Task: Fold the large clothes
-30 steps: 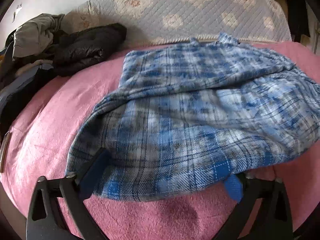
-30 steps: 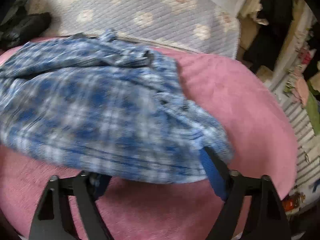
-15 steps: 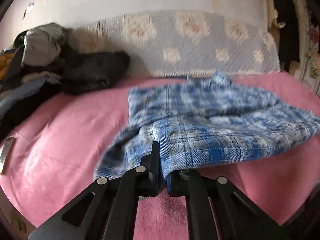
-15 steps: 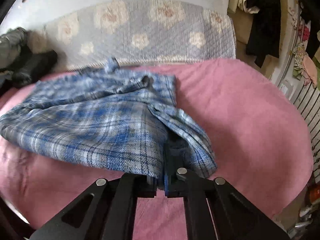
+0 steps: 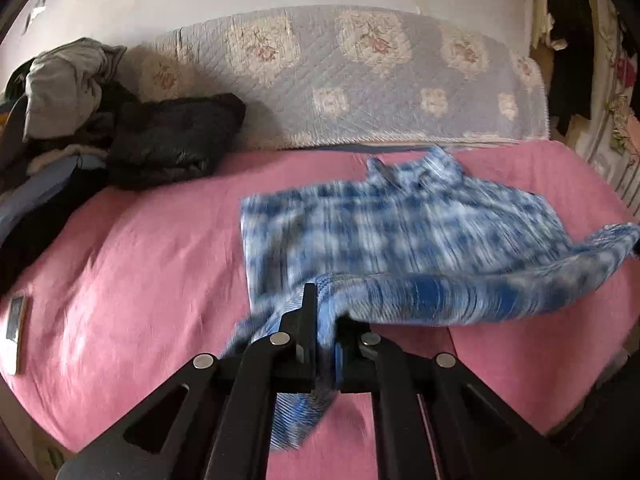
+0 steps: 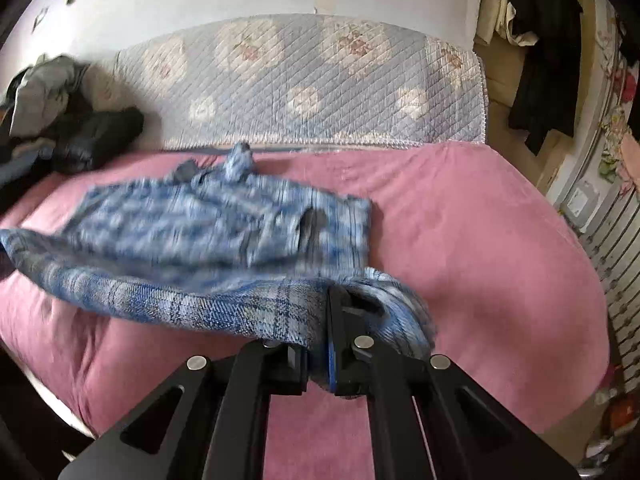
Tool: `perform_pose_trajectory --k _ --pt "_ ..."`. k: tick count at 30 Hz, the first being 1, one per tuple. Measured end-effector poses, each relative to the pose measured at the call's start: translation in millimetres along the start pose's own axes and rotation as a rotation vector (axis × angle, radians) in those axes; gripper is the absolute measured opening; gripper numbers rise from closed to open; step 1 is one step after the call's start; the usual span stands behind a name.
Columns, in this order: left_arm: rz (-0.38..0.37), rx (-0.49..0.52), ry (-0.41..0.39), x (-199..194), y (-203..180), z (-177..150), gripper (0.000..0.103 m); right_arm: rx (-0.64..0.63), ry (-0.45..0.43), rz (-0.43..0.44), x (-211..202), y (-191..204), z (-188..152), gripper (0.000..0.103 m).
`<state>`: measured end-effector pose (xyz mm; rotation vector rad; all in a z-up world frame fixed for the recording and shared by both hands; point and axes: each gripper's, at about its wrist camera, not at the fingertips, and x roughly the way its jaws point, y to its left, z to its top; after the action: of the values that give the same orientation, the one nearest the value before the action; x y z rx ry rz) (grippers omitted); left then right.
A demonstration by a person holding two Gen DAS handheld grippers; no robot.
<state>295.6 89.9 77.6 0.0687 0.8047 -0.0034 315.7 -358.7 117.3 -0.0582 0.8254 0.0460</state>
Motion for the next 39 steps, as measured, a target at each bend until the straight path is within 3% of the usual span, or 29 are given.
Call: perform_pose_trajectory --k 4,7,10,13,17,23,28,30,31,32,33,35,39 --pt "0.037 0.004 0.021 40.5 6.7 42.1 0.007 0.017 0.026 -0.021 48.3 -2.8 47.2 0.005" --pt "0.057 -0.011 0.105 85.2 9.1 68.5 0.007 -0.002 0.047 -0.047 84.9 2.5 73.2 0.005" --pt "0.07 -0.021 0.206 132.7 10.0 82.1 0.007 0.002 0.078 -0.049 122.4 8.0 91.8 0.005" --pt "0.069 -0.028 0.243 163.6 12.4 83.1 0.007 0.026 0.102 -0.059 157.6 10.0 103.4 0.005" --pt "0.051 -0.09 0.227 184.2 19.7 79.0 0.007 0.089 0.157 -0.041 201.1 5.6 115.6 0.005" --pt "0.069 -0.047 0.169 194.1 15.6 94.1 0.008 0.104 0.157 -0.043 227.5 3.6 122.2 0.005" --pt "0.114 -0.042 0.183 208.4 14.2 82.8 0.03 0.141 0.192 0.023 246.8 -5.6 111.6 0.009" --pt "0.156 0.002 0.16 203.0 10.2 79.8 0.072 0.079 0.196 0.024 246.5 -1.6 107.7 0.012" --pt "0.165 0.012 0.128 196.4 10.1 79.1 0.082 0.046 0.176 0.019 241.0 0.7 106.7 0.017" --pt "0.179 0.018 0.098 188.7 10.3 78.3 0.097 0.028 0.15 0.013 233.5 1.5 106.4 0.029" --pt "0.188 0.025 0.074 179.8 10.2 78.1 0.103 0.04 0.118 0.026 224.7 -0.9 107.3 0.039" --pt "0.172 0.03 0.049 164.7 11.0 78.4 0.103 0.126 0.056 0.091 206.1 -13.2 109.0 0.085" --pt "0.098 -0.025 0.029 138.3 23.3 79.6 0.103 0.183 -0.017 0.076 177.1 -31.4 110.9 0.089"
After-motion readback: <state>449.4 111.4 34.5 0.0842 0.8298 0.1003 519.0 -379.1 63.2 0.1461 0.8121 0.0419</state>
